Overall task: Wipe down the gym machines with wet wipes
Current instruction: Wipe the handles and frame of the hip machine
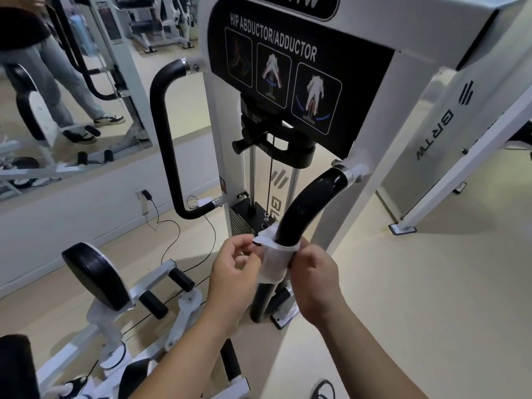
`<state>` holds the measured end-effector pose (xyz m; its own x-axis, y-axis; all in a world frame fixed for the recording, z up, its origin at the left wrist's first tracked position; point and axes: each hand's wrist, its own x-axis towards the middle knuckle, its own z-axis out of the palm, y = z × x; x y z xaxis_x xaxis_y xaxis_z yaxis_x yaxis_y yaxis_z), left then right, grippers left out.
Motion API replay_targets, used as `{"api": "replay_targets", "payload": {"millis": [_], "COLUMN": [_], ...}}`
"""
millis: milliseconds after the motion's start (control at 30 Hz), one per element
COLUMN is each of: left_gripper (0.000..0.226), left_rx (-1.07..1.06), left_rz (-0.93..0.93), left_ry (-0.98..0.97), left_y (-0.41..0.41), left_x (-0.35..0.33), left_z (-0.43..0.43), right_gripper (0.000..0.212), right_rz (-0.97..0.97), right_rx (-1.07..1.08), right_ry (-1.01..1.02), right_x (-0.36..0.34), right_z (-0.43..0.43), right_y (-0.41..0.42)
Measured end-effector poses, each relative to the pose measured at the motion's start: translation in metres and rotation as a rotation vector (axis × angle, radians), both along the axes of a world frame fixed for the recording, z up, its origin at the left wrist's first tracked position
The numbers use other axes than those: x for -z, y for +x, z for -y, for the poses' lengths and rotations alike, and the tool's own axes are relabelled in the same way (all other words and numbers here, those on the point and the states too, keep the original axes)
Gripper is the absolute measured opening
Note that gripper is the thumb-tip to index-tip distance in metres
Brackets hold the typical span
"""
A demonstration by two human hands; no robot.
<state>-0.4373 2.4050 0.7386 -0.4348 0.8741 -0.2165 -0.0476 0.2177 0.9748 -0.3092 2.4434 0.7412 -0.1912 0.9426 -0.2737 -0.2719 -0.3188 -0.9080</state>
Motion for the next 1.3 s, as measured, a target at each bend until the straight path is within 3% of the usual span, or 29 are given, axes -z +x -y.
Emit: {"api": "replay_targets", "payload": {"millis": [67, 133, 233, 333, 467, 567, 667, 767, 933, 1033, 1133, 1300], "left_gripper": [0.027, 0.031, 0.025, 0.026, 0.028, 0.022, 0.018, 0.016, 0.018, 0.023, 0.025, 0.026], "left_rx": [0.089, 0.205, 0.340, 0.320, 0.326, 0.295, 0.230, 0.134, 0.104, -0.002, -0.035, -0.053], "left_rz": [0.061, 0.093, 0.022, 0.015, -0.192, -0.347, -0.442, -0.534, -0.214, -0.073, -0.007, -0.035], "left_ry": [-0.041, -0.069, -0.019, -0.013, 0.049, 0.132, 0.220, 0.292, 0.172, 0.119, 0.032, -0.043], "left_y": [-0.005, -0.010, -0.015, -0.018, -0.021, -0.018, -0.009, 0.002, -0.005, -0.010, -0.009, -0.014], "left_x": [-0.006, -0.015, -0.019, -0.018, -0.017, -0.006, 0.007, 0.010, 0.011, 0.013, 0.020, 0.037], "left_z": [-0.008, -0.018, -0.024, -0.027, -0.028, -0.018, -0.006, 0.002, 0.003, 0.009, 0.017, 0.027], "right_gripper": [0.041, 0.066, 0.074, 0.078, 0.046, 0.045, 0.023, 0.018, 0.008, 0.021, 0.035, 0.024], "right_rz": [-0.046, 0.129, 0.299, 0.314, 0.272, 0.334, 0.278, 0.194, 0.221, 0.364, 0.378, 0.432], "right_rx": [-0.174, -0.333, -0.322, -0.263, -0.153, -0.051, -0.076, -0.164, -0.357, -0.150, 0.073, 0.053], "right_ry": [0.057, 0.133, 0.156, 0.138, 0.179, 0.233, 0.209, 0.131, 0.253, 0.279, 0.267, 0.314], "right_x": [-0.002, -0.001, 0.005, 0.004, 0.000, 0.008, 0.000, -0.012, -0.012, -0.002, 0.008, 0.017], "right_z": [-0.002, -0.004, -0.002, -0.002, 0.005, 0.014, 0.008, -0.010, -0.023, -0.022, -0.016, -0.010], "right_y": [0.006, 0.008, 0.004, 0.001, -0.009, -0.018, -0.016, -0.007, 0.000, -0.014, -0.028, -0.024]}}
